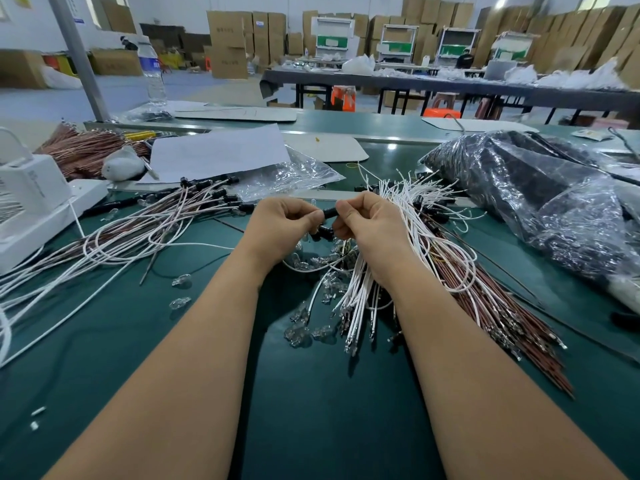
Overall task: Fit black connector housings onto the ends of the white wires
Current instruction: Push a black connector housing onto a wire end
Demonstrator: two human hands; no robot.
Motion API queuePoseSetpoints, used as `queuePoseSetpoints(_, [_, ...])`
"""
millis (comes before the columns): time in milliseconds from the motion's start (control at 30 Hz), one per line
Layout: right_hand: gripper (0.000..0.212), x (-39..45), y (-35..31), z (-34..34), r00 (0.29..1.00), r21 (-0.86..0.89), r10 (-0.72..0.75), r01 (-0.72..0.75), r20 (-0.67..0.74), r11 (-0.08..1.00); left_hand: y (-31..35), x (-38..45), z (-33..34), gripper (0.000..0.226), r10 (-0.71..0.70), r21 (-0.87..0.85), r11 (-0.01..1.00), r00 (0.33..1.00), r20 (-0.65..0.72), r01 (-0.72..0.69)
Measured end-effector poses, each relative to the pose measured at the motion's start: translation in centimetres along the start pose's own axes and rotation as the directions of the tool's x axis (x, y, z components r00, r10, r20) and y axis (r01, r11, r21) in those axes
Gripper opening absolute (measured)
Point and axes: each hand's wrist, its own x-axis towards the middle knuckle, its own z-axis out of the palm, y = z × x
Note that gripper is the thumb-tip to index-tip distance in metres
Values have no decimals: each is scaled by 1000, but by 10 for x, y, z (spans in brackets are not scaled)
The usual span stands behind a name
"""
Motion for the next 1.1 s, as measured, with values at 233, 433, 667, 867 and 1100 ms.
queuePoseSetpoints(233, [11,-1,0,3,996,17,-57,58,-69,998,9,1,3,7,114,28,993,989,-92,-112])
queuePoseSetpoints(433, [14,0,-11,3,980,121,-95,117,-174,986,27,4,8,8,194,136,974,976,-100,-180])
queuePoseSetpoints(667, [15,-2,-23,-8,770,160,-132,291,-624,943,77,22,-23,19,25,401,910,980,197,-103])
queuePoseSetpoints(867, [9,-8,-23,2,847,-221,-368,303,-384,927,93,17,-87,22,282,786,599,959,-25,-156])
queuePoseSetpoints(1100, [24,-6,-18,-5,870,-179,-269,212,-413,961,54,7,-164,23,515,870,491,791,-329,42])
